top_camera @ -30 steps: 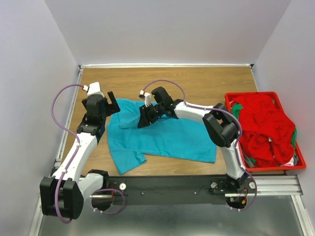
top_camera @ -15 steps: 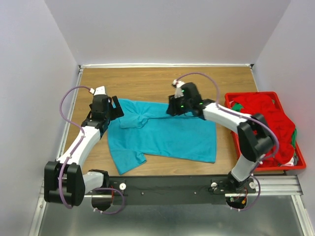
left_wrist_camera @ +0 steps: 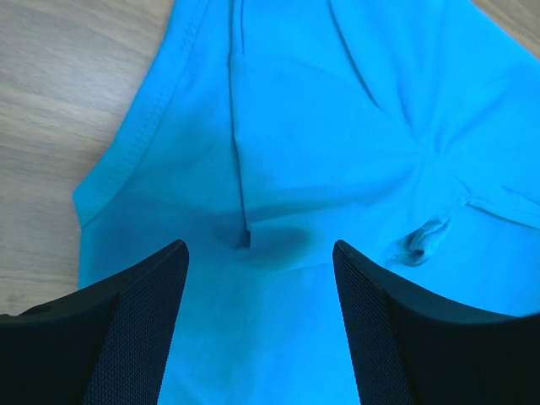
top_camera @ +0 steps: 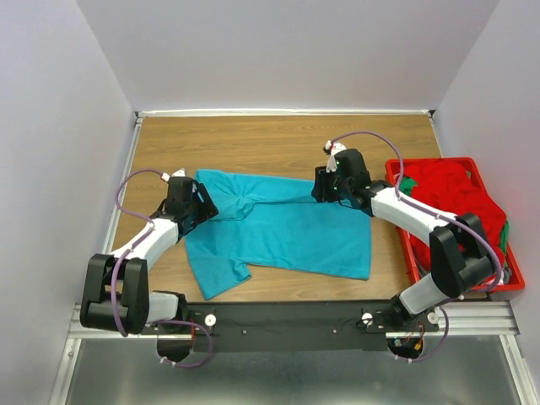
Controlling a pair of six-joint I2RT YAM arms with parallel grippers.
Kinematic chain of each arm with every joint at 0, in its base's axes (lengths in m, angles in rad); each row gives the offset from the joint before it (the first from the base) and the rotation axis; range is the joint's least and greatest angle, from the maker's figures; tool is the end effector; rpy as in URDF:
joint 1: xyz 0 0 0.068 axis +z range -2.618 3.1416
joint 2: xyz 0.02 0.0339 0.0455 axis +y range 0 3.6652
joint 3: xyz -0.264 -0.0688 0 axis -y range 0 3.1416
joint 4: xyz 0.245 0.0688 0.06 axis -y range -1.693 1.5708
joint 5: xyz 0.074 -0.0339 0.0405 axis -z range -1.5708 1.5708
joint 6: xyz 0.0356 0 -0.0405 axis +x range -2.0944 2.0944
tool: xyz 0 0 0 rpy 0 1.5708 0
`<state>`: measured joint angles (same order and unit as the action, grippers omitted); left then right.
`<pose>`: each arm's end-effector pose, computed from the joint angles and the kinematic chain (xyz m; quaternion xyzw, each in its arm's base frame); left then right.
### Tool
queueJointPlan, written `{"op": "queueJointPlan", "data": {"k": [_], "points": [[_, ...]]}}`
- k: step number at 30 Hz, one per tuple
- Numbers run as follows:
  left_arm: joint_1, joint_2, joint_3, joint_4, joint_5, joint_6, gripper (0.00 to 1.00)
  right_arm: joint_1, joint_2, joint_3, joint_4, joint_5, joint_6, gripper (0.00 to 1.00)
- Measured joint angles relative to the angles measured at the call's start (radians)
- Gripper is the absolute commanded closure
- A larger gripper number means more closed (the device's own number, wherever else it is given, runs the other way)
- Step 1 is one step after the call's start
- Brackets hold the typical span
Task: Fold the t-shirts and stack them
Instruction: Fold the tshirt
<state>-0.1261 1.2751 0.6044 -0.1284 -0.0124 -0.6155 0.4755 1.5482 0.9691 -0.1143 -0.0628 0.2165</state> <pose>0.2468 -0.0308 0.1822 -0.2267 0.8983 -0.1310 0.3528 0.2978 0.1559 0.2236 -0.1301 0.8956 0.1707 0.3898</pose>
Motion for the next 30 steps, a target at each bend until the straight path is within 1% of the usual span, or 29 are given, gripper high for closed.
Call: {"op": "queueJointPlan", "data": {"k": [8, 11, 14, 16, 17, 21, 23, 26, 27, 28, 30], "points": [[0.000, 0.064, -0.023, 0.105, 0.043, -0.045, 0.26, -0.005, -0.018, -0.030, -0.001, 0.000, -0.001, 0.49], [0.000, 0.097, -0.023, 0.138, 0.057, -0.051, 0.35, -0.006, -0.022, -0.031, 0.000, 0.000, -0.002, 0.49], [0.000, 0.109, -0.023, 0.147, 0.072, -0.055, 0.37, -0.006, -0.026, -0.032, 0.000, 0.000, -0.003, 0.49], [0.000, 0.110, -0.023, 0.148, 0.080, -0.057, 0.40, -0.006, -0.030, -0.036, 0.000, 0.000, -0.007, 0.49], [0.000, 0.110, -0.023, 0.148, 0.085, -0.059, 0.43, -0.006, -0.032, -0.037, 0.000, 0.000, -0.008, 0.49], [-0.003, 0.093, -0.024, 0.136, 0.094, -0.067, 0.51, -0.006, -0.034, -0.039, 0.000, 0.000, -0.009, 0.49], [-0.006, 0.072, -0.026, 0.135, 0.096, -0.070, 0.57, -0.006, -0.034, -0.039, 0.000, 0.000, -0.009, 0.49], [-0.007, 0.048, -0.028, 0.134, 0.100, -0.077, 0.59, -0.006, -0.034, -0.039, 0.000, 0.000, -0.009, 0.49], [-0.007, 0.045, -0.029, 0.134, 0.103, -0.078, 0.64, -0.006, -0.034, -0.039, 0.000, 0.000, -0.009, 0.49], [-0.007, 0.043, -0.029, 0.132, 0.105, -0.082, 0.66, -0.006, -0.034, -0.039, 0.000, 0.000, -0.009, 0.49], [-0.008, 0.041, -0.030, 0.126, 0.111, -0.089, 0.74, -0.006, -0.034, -0.039, 0.000, 0.000, -0.009, 0.49]]}}
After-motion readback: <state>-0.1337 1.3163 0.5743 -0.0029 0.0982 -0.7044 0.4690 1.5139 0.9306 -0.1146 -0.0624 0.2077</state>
